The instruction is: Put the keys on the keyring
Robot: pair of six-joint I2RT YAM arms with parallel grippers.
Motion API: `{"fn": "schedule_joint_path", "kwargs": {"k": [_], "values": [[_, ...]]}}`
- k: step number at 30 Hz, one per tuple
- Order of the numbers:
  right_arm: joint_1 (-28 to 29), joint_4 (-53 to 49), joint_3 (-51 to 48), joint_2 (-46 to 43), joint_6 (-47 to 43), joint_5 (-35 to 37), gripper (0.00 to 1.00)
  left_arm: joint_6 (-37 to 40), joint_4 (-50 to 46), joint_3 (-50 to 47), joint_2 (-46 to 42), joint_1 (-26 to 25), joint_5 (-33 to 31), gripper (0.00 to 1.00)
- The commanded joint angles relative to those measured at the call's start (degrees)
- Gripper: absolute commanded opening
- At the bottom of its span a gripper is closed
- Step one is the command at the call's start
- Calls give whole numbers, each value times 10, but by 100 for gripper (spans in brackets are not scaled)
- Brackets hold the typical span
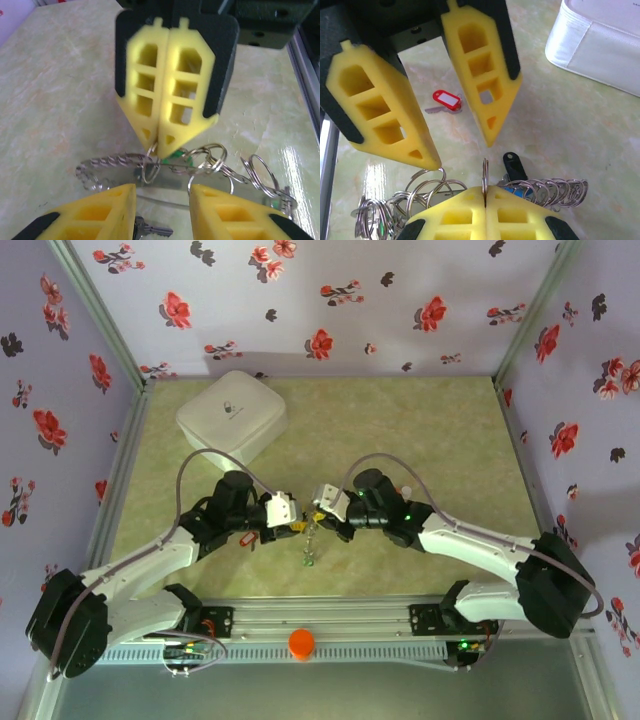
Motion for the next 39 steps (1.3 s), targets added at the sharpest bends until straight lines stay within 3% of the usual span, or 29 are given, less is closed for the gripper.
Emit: {"fn": "schedule_joint_path", "kwargs": {"k": [1,14,18,24,29,34,39], "values": [[8,-60,33,-8,-30,23,0,27,-43,29,15,-3,2,31],[24,-61,55,16,-39,8,0,23,-10,41,49,-4,31,25],[25,-37,47,18,-30,2,0,23,-4,41,54,-3,37,18],[23,14,21,6,-1,-4,1,25,1,42,55,-3,42,0],[-5,57,-27,-32,41,-10,32,11,32,23,45,-2,42,0],[-15,36,-57,-52,43,0,35,-9,77,3,45,-2,44,0],[-14,34,-65,-64,53,3,30,-12,97,0,49,-2,43,0]]}}
